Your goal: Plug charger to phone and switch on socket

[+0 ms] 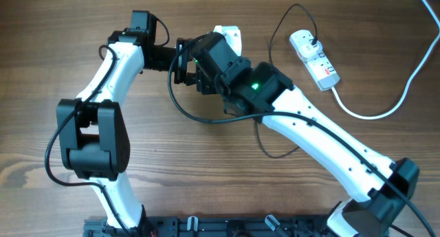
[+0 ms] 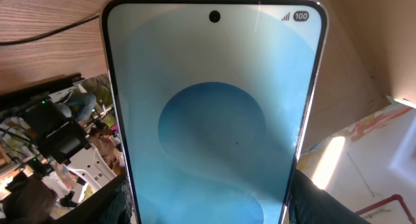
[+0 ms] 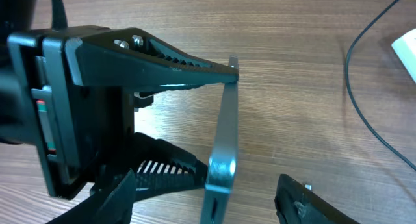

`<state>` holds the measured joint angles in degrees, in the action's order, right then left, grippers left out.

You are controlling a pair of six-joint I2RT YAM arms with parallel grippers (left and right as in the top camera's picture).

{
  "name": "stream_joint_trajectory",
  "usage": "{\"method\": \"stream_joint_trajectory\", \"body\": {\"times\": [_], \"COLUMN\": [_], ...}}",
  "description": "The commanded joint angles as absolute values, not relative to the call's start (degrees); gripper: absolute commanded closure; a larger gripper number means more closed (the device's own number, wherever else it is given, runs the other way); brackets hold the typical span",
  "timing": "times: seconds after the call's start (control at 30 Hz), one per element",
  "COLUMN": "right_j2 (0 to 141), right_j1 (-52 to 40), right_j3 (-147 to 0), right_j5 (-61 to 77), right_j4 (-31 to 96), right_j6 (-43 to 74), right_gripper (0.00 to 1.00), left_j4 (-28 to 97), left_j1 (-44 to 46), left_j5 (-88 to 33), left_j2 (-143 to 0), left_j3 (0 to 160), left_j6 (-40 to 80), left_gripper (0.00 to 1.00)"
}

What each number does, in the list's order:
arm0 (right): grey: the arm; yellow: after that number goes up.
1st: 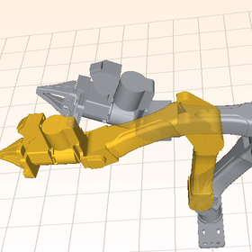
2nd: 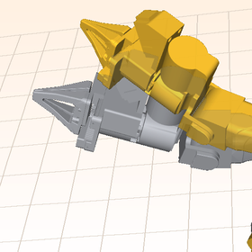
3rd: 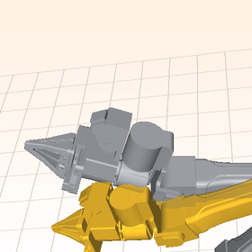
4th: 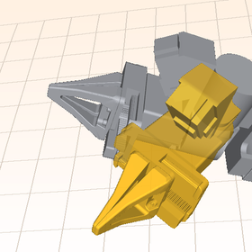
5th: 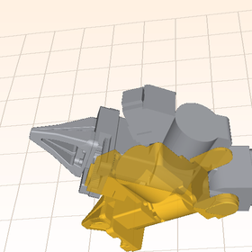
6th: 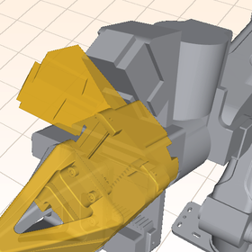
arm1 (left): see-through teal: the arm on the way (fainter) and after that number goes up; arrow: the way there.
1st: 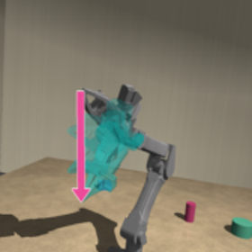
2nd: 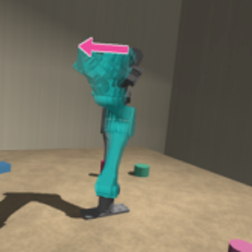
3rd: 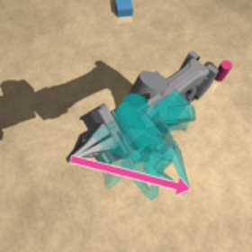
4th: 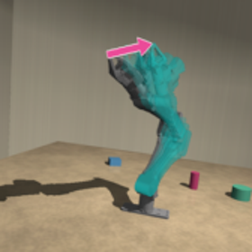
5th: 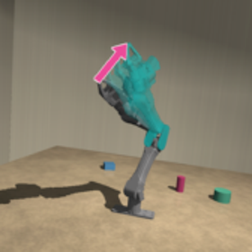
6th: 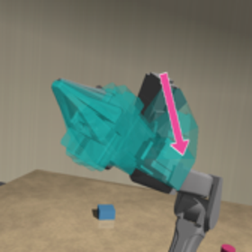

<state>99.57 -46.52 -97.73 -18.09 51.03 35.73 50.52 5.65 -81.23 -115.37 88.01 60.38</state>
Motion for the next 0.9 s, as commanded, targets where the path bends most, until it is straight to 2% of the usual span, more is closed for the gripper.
{"method": "stream_joint_trajectory", "body": {"times": [0.0,0.13,0.4,0.53,0.87], "right_j2": [99.98,100.03,101.06,101.16,101.16], "right_j1": [-46.44,-46.11,-46.09,-46.04,-46.06], "right_j3": [-99.04,-99.04,-98.94,-98.94,-98.94], "right_j5": [-19.97,-20.12,-20.16,-20.16,-20.97], "right_j4": [49.87,48.66,48.23,48.05,48.07], "right_j6": [36.07,36.03,36.18,36.16,36.21], "right_gripper": [0.42,0.53,0.53,0.60,0.64], "left_j4": [50.50,50.50,50.52,50.50,50.50], "left_j1": [5.52,5.52,6.00,6.04,6.04], "left_j5": [-83.09,-83.09,-83.31,-83.50,-83.50], "left_j2": [-113.12,-113.12,-113.12,-113.12,-113.12], "left_j3": [89.27,89.27,89.27,89.27,89.27], "left_j6": [60.66,60.25,58.92,58.74,56.97], "left_gripper": [0.42,0.42,0.42,0.42,0.42]}}
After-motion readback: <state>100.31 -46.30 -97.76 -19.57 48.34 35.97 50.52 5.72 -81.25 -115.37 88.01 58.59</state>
